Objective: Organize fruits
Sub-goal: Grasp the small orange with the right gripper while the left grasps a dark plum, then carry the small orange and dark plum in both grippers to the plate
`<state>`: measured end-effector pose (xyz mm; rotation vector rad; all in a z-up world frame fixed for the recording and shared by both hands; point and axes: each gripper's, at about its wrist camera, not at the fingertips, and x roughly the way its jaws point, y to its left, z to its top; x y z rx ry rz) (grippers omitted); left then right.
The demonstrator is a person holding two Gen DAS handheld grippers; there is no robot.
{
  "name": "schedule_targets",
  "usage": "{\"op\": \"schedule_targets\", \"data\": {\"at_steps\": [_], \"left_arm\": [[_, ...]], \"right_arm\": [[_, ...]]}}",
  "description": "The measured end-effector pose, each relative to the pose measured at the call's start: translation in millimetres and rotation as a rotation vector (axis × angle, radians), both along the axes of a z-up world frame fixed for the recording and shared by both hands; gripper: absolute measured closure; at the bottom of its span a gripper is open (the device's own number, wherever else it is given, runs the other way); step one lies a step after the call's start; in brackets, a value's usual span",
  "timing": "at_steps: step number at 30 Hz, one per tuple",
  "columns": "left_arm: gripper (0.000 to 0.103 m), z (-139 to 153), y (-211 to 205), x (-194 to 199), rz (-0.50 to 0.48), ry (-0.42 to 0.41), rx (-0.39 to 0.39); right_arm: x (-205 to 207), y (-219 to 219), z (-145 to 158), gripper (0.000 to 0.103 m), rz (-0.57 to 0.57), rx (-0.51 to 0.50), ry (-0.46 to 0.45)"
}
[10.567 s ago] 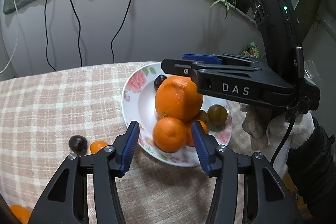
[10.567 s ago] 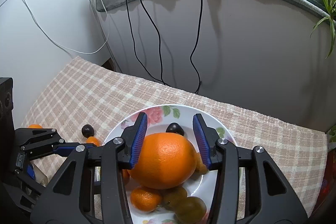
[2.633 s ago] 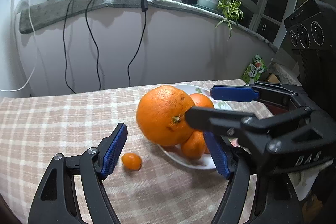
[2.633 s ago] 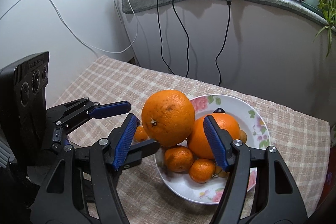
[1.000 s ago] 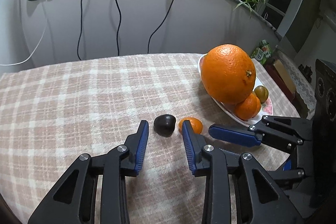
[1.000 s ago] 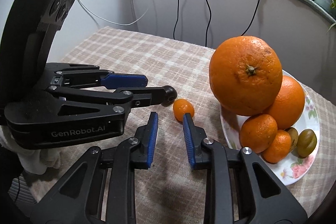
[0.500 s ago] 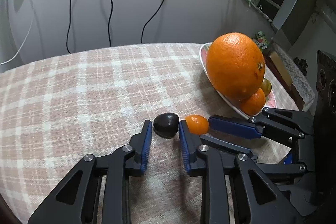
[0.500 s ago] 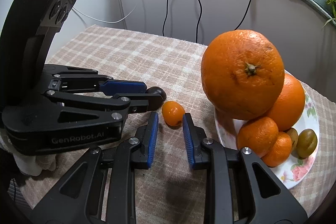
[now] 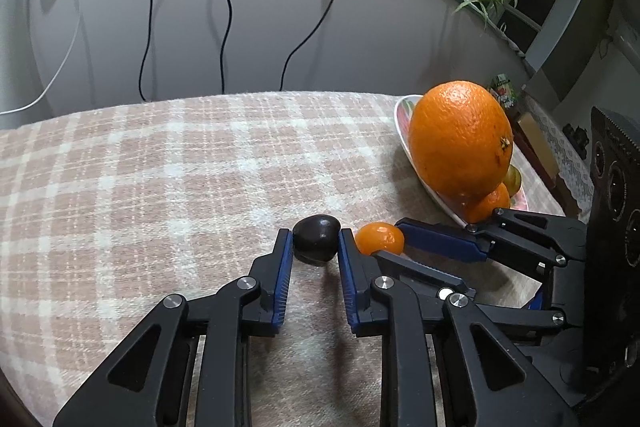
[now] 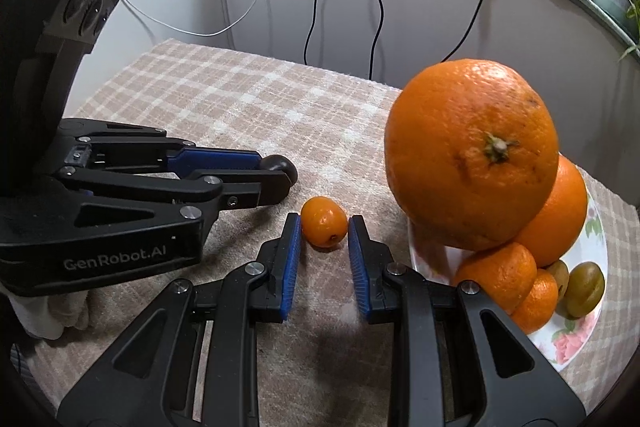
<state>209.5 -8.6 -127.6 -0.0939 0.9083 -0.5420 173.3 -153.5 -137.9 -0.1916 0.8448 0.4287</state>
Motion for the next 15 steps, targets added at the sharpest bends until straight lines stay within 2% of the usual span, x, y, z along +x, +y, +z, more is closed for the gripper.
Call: {"op": "schedule_targets", "data": {"at_steps": [7, 15], "left_arm": [[0.082, 7, 6, -8, 0.028, -0.024, 0.008], [0.082, 27, 10, -26, 0.063, -0.08, 0.034]], "right_arm": [[-2, -2, 2, 0.079, 0.011, 0.018, -0.003], [-15, -5, 14, 0.079, 0.036, 0.057, -0.025]]}}
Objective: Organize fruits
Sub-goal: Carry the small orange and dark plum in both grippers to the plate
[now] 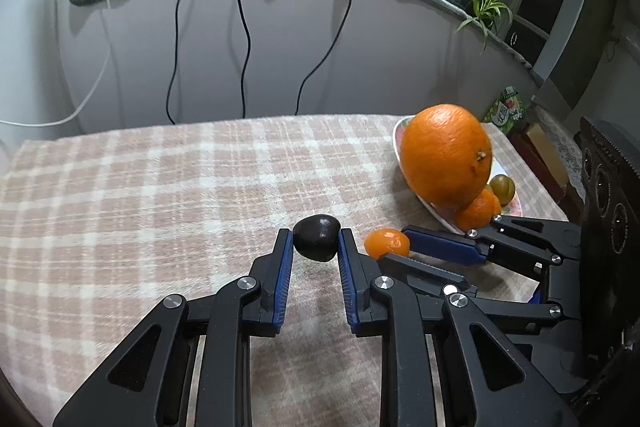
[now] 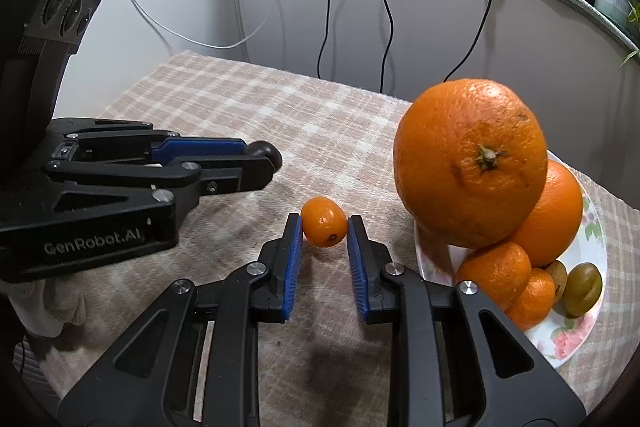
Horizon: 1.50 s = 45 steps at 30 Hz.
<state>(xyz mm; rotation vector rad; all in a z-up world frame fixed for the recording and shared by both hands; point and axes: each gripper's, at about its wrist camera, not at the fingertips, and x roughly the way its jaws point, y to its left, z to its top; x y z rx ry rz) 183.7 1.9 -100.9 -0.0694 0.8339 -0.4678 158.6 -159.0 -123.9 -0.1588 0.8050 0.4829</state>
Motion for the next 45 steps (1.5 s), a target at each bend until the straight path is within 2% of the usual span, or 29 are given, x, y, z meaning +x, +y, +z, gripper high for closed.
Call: {"op": "schedule_targets", "data": {"at_steps": [10, 18, 31, 45], "left_arm": [[0.082, 23, -10, -24, 0.007, -0.056, 0.027], [0.082, 35, -32, -39, -0.006, -0.081, 0.04], [0.082, 43, -83, -55, -0.058, -0.097, 0.061], [0.082, 33, -122, -53, -0.089, -0.068, 0.043]], "right_arm": [[-19, -16, 14, 0.079, 0.019, 0.049, -0.016], [-35, -45, 26, 0.079, 0.019, 0.105, -0.034], [-46, -105, 41, 0.079, -0.034, 0.177, -0.061], [-38, -168, 44, 0.079, -0.13, 0.202, -0.081]]}}
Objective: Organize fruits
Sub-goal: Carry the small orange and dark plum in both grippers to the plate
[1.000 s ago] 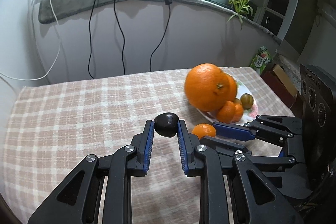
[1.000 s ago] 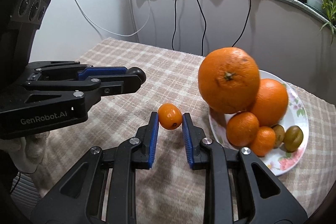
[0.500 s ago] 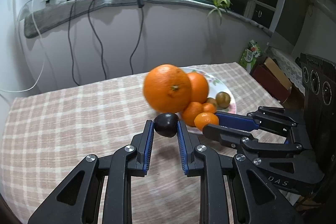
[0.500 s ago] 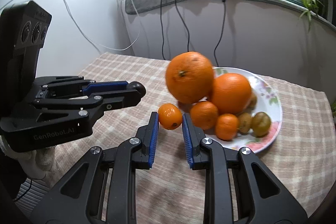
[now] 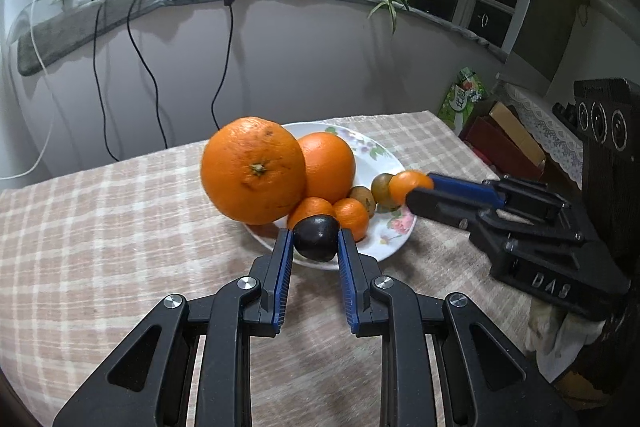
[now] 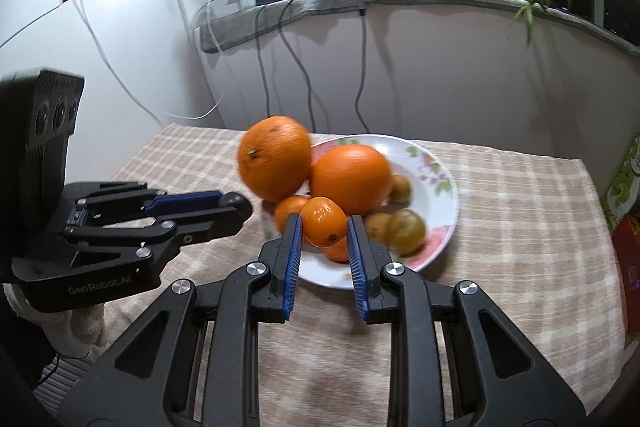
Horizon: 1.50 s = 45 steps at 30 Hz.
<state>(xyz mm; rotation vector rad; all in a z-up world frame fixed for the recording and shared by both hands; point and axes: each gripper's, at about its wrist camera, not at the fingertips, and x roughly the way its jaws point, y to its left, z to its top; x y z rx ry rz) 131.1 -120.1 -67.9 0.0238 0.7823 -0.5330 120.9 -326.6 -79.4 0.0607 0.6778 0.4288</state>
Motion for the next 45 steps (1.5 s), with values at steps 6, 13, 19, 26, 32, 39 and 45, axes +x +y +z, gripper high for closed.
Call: {"op": "schedule_targets", "data": {"at_steps": [6, 13, 19, 26, 32, 39, 45], "left_arm": [[0.082, -5, -11, 7, -0.005, 0.015, 0.0], [0.082, -5, -24, 16, -0.02, 0.018, -0.008], [0.082, -5, -36, 26, -0.031, 0.019, -0.008], [0.082, -6, -53, 34, -0.044, 0.022, -0.003], [0.082, -8, -65, 40, -0.05, 0.027, 0.001], [0.082, -8, -73, 43, -0.066, 0.03, 0.003], [0.081, -8, -75, 42, -0.069, 0.03, 0.002]], "right_arm": [[11, -21, 0, 0.079, -0.04, -0.007, -0.005], [30, -32, -4, 0.079, -0.058, -0.024, 0.005], [48, -37, -9, 0.079, -0.061, -0.029, 0.019], [67, -39, -13, 0.079, -0.058, -0.043, 0.031], [79, -41, -21, 0.079, -0.063, -0.043, 0.044], [90, -46, -29, 0.079, -0.065, -0.031, 0.071], [91, -45, -30, 0.079, -0.06, -0.03, 0.078]]}}
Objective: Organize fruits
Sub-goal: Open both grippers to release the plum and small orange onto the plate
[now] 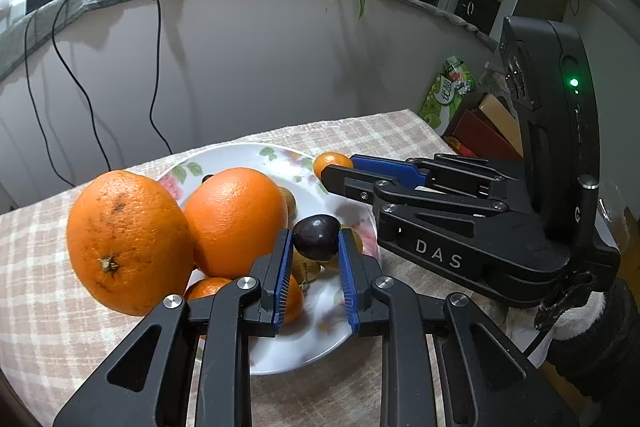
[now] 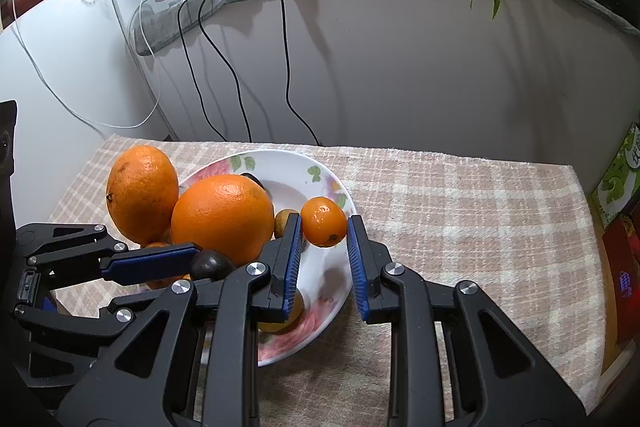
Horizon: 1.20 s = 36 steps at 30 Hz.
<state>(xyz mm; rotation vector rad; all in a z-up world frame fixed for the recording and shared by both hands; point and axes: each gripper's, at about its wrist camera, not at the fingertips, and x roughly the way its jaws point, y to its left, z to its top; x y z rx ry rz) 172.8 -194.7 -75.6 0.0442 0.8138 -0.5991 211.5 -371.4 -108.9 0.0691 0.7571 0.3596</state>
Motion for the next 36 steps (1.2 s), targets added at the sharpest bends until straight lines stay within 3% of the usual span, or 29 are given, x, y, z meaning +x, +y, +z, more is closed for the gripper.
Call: {"op": "schedule_targets", "data": {"at_steps": [11, 13, 19, 24, 36], "left_arm": [[0.08, 3, 1, -4, 0.0, -0.008, 0.002], [0.072, 3, 2, -4, -0.001, -0.01, 0.0], [0.063, 5, 5, -5, 0.008, -0.02, -0.001], [0.06, 5, 8, -6, 0.017, -0.024, 0.001], [0.044, 10, 14, -14, 0.041, -0.044, -0.008]], "right_arm": [[-2, 3, 2, 0.079, 0.012, -0.009, -0.005], [-3, 4, 3, 0.079, 0.016, -0.012, -0.005], [-3, 4, 4, 0.076, 0.007, -0.013, -0.008], [-5, 2, 6, 0.057, -0.002, -0.017, -0.021], [-16, -4, 13, 0.04, -0.026, -0.009, -0.037]]}}
